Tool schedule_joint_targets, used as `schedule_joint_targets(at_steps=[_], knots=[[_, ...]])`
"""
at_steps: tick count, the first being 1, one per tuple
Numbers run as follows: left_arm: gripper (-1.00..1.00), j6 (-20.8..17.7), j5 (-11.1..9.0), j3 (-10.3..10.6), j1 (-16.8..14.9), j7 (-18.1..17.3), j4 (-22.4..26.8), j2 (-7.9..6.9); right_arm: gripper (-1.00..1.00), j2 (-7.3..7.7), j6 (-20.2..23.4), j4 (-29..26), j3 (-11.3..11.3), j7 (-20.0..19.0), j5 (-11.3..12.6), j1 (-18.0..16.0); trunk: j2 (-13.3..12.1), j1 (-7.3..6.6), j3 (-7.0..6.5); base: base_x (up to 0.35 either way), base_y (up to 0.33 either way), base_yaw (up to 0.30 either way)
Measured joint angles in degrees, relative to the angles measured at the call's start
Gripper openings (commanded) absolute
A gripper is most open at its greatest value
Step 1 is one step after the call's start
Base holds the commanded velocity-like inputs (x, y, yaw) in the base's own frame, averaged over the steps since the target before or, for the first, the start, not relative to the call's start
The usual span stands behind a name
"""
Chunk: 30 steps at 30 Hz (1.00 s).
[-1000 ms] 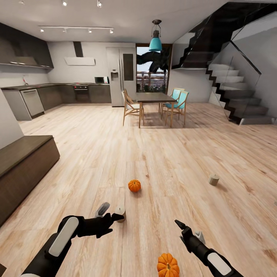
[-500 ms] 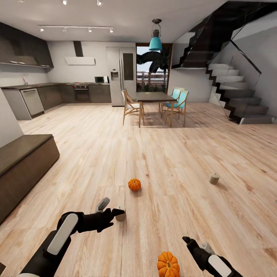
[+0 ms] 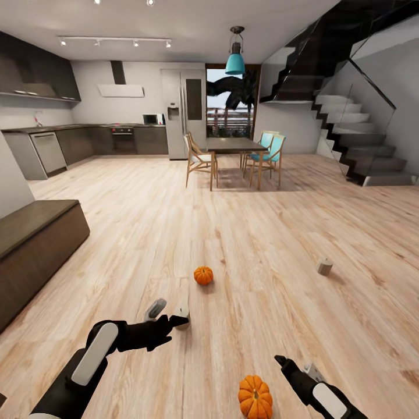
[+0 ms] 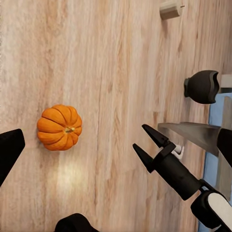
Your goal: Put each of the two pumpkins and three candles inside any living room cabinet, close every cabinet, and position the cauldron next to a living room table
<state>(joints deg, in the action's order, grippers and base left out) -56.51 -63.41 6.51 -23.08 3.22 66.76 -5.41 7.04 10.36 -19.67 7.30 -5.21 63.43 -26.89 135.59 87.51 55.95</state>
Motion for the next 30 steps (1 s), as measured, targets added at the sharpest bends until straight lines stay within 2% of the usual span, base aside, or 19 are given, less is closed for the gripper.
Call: schedule_joint_targets(at_steps=[2,4,9,16,22,30], knots=[[1.00,0.00,0.01,0.05,0.00,0.03,0.00,0.05,1.00,0.01,-0.08,-0.06,0.00,-0.11,-0.01,0.00,0.80,0.44,0.36,0.000,0.000,0.000],[1.00,0.06,0.08,0.06,0.04,0.01,-0.58,-0.60,1.00,-0.06,0.58,0.01,-0.33,0.53,0.62,-0.32,0.81,0.44,0.36,0.000,0.000,0.000],[1.00,0.08,0.05,-0.09,0.06,0.02,-0.64,-0.65,1.00,-0.01,2.19,0.10,-0.49,0.76,1.62,-0.32,0.81,0.44,0.36,0.000,0.000,0.000],[1.00,0.09,0.09,-0.18,0.08,0.12,-0.70,-0.12,1.00,-0.11,3.83,0.15,-0.77,0.01,2.47,-0.41,0.80,0.44,0.36,-0.012,0.000,0.000],[1.00,0.09,0.07,-0.10,0.07,0.12,-0.71,-0.03,1.00,-0.09,3.39,0.16,-0.78,-0.12,2.50,-0.41,0.80,0.46,0.36,-0.184,-0.016,0.000],[1.00,0.11,0.05,-0.10,0.07,0.11,-0.72,0.00,1.00,-0.08,3.25,0.15,-0.81,-0.15,2.45,-0.41,0.80,0.46,0.36,-0.221,-0.166,0.000]])
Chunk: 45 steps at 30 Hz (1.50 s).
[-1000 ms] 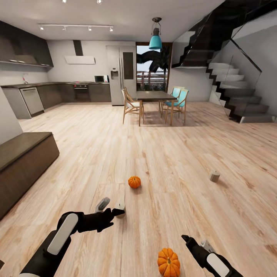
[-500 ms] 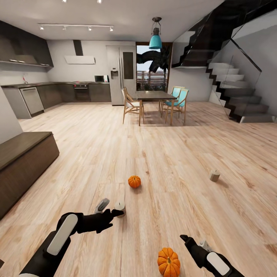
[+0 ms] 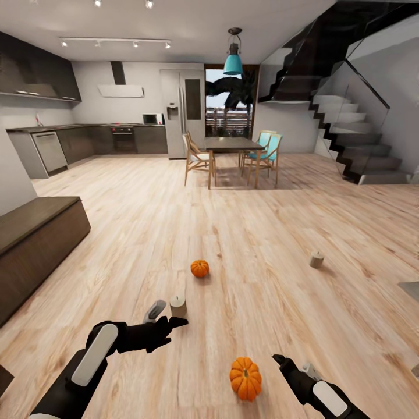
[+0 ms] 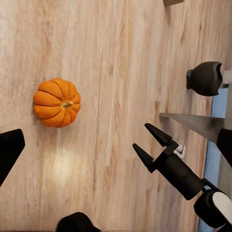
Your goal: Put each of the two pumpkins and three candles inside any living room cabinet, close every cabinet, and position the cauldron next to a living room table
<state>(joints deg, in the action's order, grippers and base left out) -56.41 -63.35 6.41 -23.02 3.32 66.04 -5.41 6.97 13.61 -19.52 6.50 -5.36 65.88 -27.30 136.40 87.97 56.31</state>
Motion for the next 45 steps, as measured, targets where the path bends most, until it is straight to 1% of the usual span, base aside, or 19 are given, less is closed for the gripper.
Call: schedule_joint_targets(at_steps=[11,14,19,22,24,26,27,30,31,34,39,42,45], knots=[[1.00,-0.02,0.02,-0.41,0.01,-0.06,0.25,-0.06,1.00,-0.14,-0.34,0.01,0.03,-0.01,-0.31,0.00,0.00,-0.02,0.00,-0.025,-0.024,0.000],[1.00,-0.02,0.00,-0.51,0.02,-0.06,0.36,-0.07,1.00,-0.10,-2.02,0.01,0.03,-0.02,-0.50,0.00,0.00,-0.02,0.00,0.000,0.000,0.000],[1.00,-0.02,0.05,-0.67,0.00,-0.06,0.32,-0.08,1.00,-0.12,-3.82,0.01,0.66,-0.11,-0.70,0.00,1.99,1.07,0.89,0.000,0.000,0.000],[1.00,-0.02,0.04,-0.71,0.01,-0.06,0.24,-0.08,1.00,-0.17,-6.06,-0.03,1.23,-0.51,-1.29,0.00,3.20,1.73,1.43,0.000,0.000,0.000],[1.00,-0.02,0.05,-0.61,0.02,-0.06,0.17,-0.08,1.00,-0.22,-7.15,0.02,2.13,-1.09,-2.56,0.00,4.00,2.17,1.79,0.000,0.000,0.000],[1.00,-0.02,0.05,-0.40,0.00,-0.04,0.13,-0.08,1.00,-0.28,-8.58,0.09,3.25,-1.97,-4.97,0.00,4.80,2.61,2.15,0.000,0.000,0.000],[1.00,-0.02,0.05,-0.31,0.01,-0.03,0.12,-0.08,1.00,-0.32,-9.33,0.12,3.55,-2.27,-6.16,0.00,5.20,2.83,2.33,0.000,0.000,0.000],[1.00,-0.02,0.06,-0.22,0.01,0.00,0.11,-0.08,1.00,-0.38,-10.62,0.41,3.97,-2.63,-8.12,0.00,6.40,3.49,2.87,0.000,0.000,0.000],[1.00,-0.02,0.06,-0.20,0.02,0.00,0.11,-0.08,1.00,-0.39,-10.76,0.47,4.01,-2.68,-8.36,0.00,6.81,3.71,3.05,0.000,0.000,0.000],[1.00,-0.02,0.06,-0.18,0.02,0.01,0.10,-0.08,1.00,-0.37,-11.09,0.56,4.15,-2.85,-9.02,-0.02,6.86,3.79,3.71,0.000,0.000,0.000],[1.00,-0.02,0.06,-0.13,0.00,-0.03,0.10,-0.08,1.00,-0.34,-10.87,0.19,4.18,-3.40,-9.22,-0.01,6.92,3.92,4.82,0.000,0.000,0.000],[1.00,-0.02,0.05,-0.18,0.00,-0.05,0.10,-0.08,1.00,-0.26,-10.59,0.14,4.17,-5.01,-9.17,-0.01,6.96,4.00,5.48,0.000,0.000,0.000],[1.00,-0.02,0.05,-0.24,0.01,-0.04,0.10,-0.08,1.00,-0.10,-9.96,0.17,4.13,-8.16,-9.13,-0.01,7.00,4.08,6.15,0.000,0.000,0.000]])
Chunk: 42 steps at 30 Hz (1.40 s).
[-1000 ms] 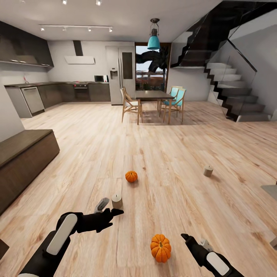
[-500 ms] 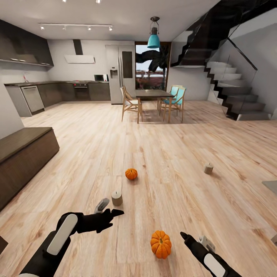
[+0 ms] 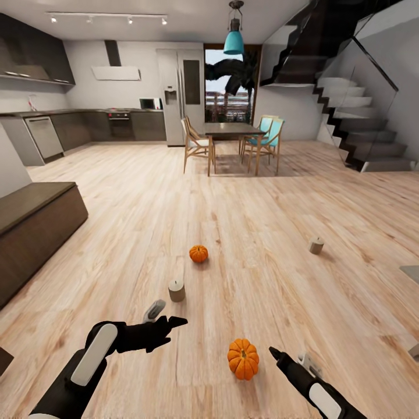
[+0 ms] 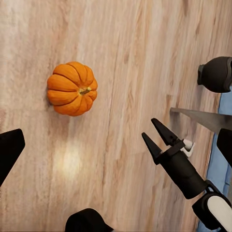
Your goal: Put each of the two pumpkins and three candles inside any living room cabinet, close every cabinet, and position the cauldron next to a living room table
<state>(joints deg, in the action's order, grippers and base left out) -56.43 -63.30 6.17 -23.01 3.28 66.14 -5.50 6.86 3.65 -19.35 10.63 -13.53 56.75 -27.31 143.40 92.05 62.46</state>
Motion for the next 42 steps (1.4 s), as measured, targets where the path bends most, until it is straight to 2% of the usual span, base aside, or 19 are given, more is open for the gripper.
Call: schedule_joint_targets(at_steps=[4,12,21,30,34,38,42], knots=[[1.00,0.00,0.00,-0.01,0.00,0.00,0.00,0.00,1.00,0.08,1.67,-0.03,-0.07,-2.69,0.06,0.00,0.05,0.10,0.89,0.000,0.000,0.000],[1.00,0.00,0.00,0.05,-0.01,-0.01,0.06,0.00,1.00,0.12,4.55,-0.05,-0.24,-3.68,0.63,-0.01,0.16,0.31,2.66,0.000,0.000,0.000],[1.00,0.00,-0.01,0.12,-0.01,-0.02,0.24,-0.06,1.00,0.12,4.99,0.06,-0.52,-3.82,0.92,-0.01,0.28,0.54,4.66,0.000,0.000,0.000],[1.00,0.00,0.00,0.24,0.00,-0.02,0.43,-0.10,1.00,0.19,5.52,0.58,-0.64,-5.65,0.98,0.00,0.40,0.77,6.65,0.000,0.000,0.000],[1.00,0.00,0.00,0.26,0.00,-0.02,0.44,-0.11,1.00,0.24,7.42,0.58,-0.75,-8.88,1.02,-0.01,0.46,0.88,7.54,0.000,0.000,0.000],[1.00,0.00,0.00,0.25,0.00,-0.02,0.46,-0.15,1.00,0.31,8.94,0.70,-0.81,-13.80,1.21,0.00,0.51,0.98,8.43,0.000,0.000,0.000],[1.00,0.00,0.00,0.25,0.00,-0.02,0.51,-0.17,1.00,0.32,10.09,0.72,-0.84,-16.21,3.03,-0.01,0.57,1.08,9.31,0.000,0.000,0.000]])
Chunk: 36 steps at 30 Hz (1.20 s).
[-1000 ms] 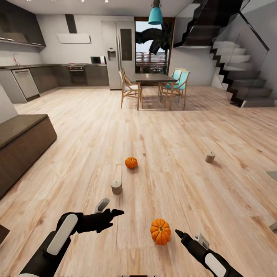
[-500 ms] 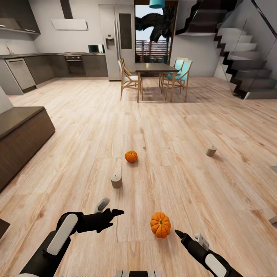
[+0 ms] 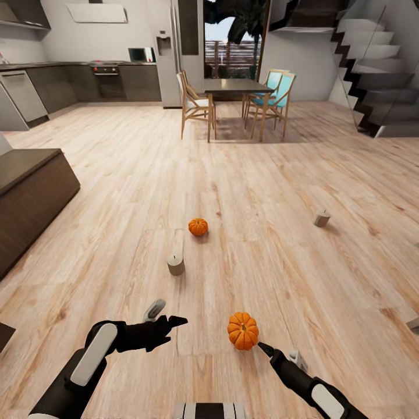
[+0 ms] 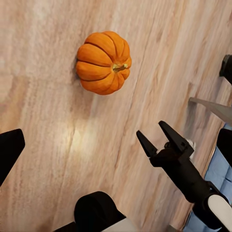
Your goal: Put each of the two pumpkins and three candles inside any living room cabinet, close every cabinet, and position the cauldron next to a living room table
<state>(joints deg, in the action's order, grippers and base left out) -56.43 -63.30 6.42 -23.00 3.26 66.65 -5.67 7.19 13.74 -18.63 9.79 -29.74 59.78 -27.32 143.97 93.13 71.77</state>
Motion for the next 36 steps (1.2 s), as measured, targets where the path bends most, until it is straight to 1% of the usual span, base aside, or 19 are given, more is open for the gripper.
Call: schedule_joint_targets(at_steps=[4,9,19,21,23,25,26,27,28,29,30,31,33,35,36], knots=[[1.00,0.00,0.00,0.00,0.00,0.00,0.01,0.00,1.00,0.01,0.31,0.00,0.00,-0.86,1.61,0.01,0.05,0.10,0.89,0.000,0.000,0.000],[1.00,0.00,0.00,0.00,0.00,0.00,0.04,-0.01,1.00,0.01,0.31,0.00,0.00,-1.55,1.99,0.01,0.12,0.23,2.00,0.000,0.000,0.000],[1.00,0.00,0.00,0.00,0.00,0.00,0.10,-0.09,1.00,-0.02,0.22,-0.03,-0.06,-1.71,2.13,0.01,0.26,0.49,4.21,0.000,0.000,0.000],[1.00,0.00,0.00,0.00,0.00,0.00,0.10,-0.09,1.00,0.01,0.28,-0.06,-0.08,-1.72,2.62,0.01,0.28,0.54,4.66,0.000,0.000,0.000],[1.00,0.00,0.00,0.00,0.00,0.00,0.10,-0.09,1.00,0.04,0.34,-0.09,-0.06,-1.69,3.82,0.01,0.31,0.59,5.10,0.000,0.000,0.000],[1.00,0.00,0.00,0.00,-0.02,0.00,0.15,-0.09,1.00,0.22,0.50,-0.09,-0.04,-1.66,5.99,0.01,0.34,0.64,5.54,0.000,0.000,0.000],[1.00,0.00,0.00,0.00,-0.01,0.00,0.16,-0.09,1.00,0.36,0.64,-0.09,-0.03,-1.67,6.58,0.01,0.35,0.67,5.76,0.000,0.000,0.000],[1.00,0.00,0.00,0.00,-0.01,0.00,0.17,-0.11,1.00,0.74,1.07,-0.10,-0.04,-1.72,7.75,-0.01,0.36,0.70,5.99,0.000,0.000,0.000],[1.00,0.00,0.00,0.00,0.00,0.00,0.18,-0.10,1.00,1.39,1.93,-0.10,-0.10,-1.76,9.52,-0.02,0.38,0.72,6.21,0.000,0.000,0.000],[1.00,0.00,0.00,0.00,0.00,0.00,0.18,-0.08,1.00,1.61,2.24,-0.10,-0.08,-1.77,10.20,-0.01,0.39,0.75,6.43,0.000,0.000,0.000],[1.00,0.00,0.00,0.00,0.00,0.00,0.16,-0.04,1.00,2.03,2.77,-0.20,-0.09,-1.80,11.59,-0.03,0.40,0.77,6.65,0.000,0.000,0.000],[1.00,-0.01,-0.01,0.00,0.00,0.00,0.14,0.03,1.00,2.46,3.28,-0.33,-0.08,-1.90,13.20,-0.02,0.42,0.80,6.87,0.000,0.000,0.000],[1.00,-0.01,-0.04,0.00,0.00,0.00,0.12,0.10,1.00,3.31,4.28,-0.22,-0.04,-2.28,16.32,0.00,0.42,0.80,6.88,0.000,0.000,0.000],[1.00,-0.02,-0.04,-0.03,0.00,0.00,0.15,0.14,1.00,3.70,4.91,-0.17,0.00,-2.43,17.70,0.01,0.42,0.80,6.88,0.000,0.000,0.000],[1.00,-0.01,-0.03,-0.04,0.00,0.00,0.16,0.13,1.00,3.78,5.06,-0.16,0.01,-2.46,17.99,0.01,0.42,0.80,6.88,0.000,0.000,0.000]])
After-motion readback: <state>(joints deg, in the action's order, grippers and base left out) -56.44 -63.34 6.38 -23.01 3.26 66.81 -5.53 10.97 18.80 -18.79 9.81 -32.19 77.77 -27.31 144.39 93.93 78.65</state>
